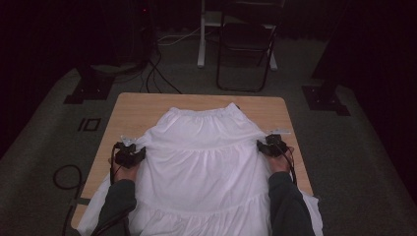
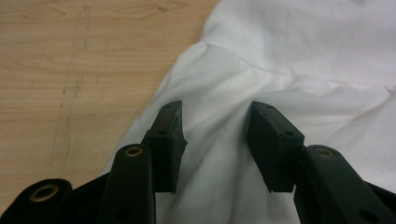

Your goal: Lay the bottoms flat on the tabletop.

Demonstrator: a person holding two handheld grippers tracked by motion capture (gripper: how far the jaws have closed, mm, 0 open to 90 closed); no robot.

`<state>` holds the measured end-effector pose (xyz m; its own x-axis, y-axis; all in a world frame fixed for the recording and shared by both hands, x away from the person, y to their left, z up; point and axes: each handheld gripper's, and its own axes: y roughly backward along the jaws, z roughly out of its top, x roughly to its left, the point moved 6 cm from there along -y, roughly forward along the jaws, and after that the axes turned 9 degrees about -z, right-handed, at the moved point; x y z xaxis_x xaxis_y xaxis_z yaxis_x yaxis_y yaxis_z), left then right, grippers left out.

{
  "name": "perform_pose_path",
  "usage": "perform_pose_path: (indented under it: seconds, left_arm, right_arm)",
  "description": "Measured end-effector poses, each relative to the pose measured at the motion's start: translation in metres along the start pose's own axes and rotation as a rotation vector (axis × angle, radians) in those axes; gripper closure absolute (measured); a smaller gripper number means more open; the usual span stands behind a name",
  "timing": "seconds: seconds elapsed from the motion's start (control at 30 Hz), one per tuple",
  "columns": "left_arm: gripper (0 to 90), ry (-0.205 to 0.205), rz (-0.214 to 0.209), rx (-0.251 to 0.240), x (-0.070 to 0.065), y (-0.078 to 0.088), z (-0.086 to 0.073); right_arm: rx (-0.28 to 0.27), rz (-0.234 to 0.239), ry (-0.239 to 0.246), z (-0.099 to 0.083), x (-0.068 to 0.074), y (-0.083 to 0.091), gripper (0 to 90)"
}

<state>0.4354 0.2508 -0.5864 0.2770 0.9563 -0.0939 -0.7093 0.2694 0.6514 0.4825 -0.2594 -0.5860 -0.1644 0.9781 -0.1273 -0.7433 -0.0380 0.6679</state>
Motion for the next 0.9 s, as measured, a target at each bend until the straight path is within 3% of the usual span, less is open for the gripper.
perform_pose_path:
  seconds: [0.27, 0.4, 0.53, 0.7, 0.83, 0.9]
  left_arm:
    - [55.0, -0.023, -0.026, 0.005, -0.019, -0.016, 0.012]
    - [55.3, -0.036, -0.030, 0.006, -0.023, -0.017, 0.012]
    - [56.7, -0.038, 0.013, 0.002, -0.012, -0.015, 0.012]
    - [57.6, -0.023, 0.090, -0.001, 0.017, -0.008, 0.010]
    - [58.0, -0.018, 0.132, 0.001, 0.033, -0.003, 0.009]
    - [58.0, 0.012, 0.144, -0.006, 0.040, -0.002, 0.008]
  right_arm:
    - [0.021, -0.103, -0.055, -0.003, -0.035, -0.003, 51.7]
    - [0.020, -0.111, -0.086, -0.005, -0.041, -0.002, 53.5]
    - [0.006, -0.107, -0.116, -0.005, -0.032, -0.001, 54.8]
    - [-0.013, -0.063, -0.073, -0.002, -0.007, -0.001, 53.7]
    - [-0.020, -0.032, -0.044, 0.001, 0.016, 0.000, 52.0]
    - [-0.020, -0.014, -0.034, 0.002, 0.027, 0.001, 50.6]
